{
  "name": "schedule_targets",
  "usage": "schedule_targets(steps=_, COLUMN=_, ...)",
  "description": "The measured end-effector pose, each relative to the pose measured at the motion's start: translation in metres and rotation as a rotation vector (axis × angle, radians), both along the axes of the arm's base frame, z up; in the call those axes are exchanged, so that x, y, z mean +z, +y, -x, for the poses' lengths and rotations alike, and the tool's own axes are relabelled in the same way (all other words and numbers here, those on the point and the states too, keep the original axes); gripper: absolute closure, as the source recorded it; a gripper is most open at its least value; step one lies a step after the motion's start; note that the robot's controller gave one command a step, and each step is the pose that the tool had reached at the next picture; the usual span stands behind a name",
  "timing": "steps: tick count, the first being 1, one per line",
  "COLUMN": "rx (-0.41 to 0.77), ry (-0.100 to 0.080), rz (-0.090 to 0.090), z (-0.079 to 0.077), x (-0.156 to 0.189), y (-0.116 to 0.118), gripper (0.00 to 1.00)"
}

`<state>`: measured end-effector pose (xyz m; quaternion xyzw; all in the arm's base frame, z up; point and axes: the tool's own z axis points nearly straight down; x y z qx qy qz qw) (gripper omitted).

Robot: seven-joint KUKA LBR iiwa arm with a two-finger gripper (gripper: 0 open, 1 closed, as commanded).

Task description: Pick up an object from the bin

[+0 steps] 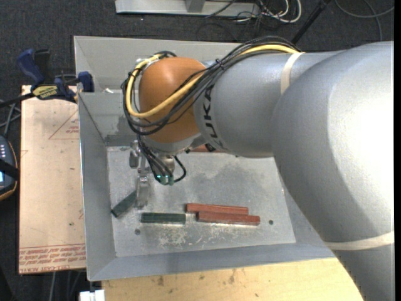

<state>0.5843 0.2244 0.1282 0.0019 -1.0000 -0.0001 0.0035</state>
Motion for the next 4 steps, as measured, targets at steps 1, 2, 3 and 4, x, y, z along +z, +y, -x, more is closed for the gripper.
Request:
schedule_targets(steps=1, rx=-0.003, ry=-0.007, rz=-0.001, z=-0.002, x=0.005, y=-0.001, gripper=0.0)
schedule_targets(steps=2, rx=0.223, ry=-0.007, rz=-0.002, z=0.032, x=-0.058, y=0.017, gripper=1.0)
schedule_targets(steps=3, rx=0.223, ry=-0.007, rz=-0.002, z=0.032, x=-0.058, y=0.017, gripper=1.0)
schedule_targets(steps=4, rx=0.263, ry=-0.016, rz=-0.003, z=-0.002, x=0.109, y=-0.004, gripper=1.0)
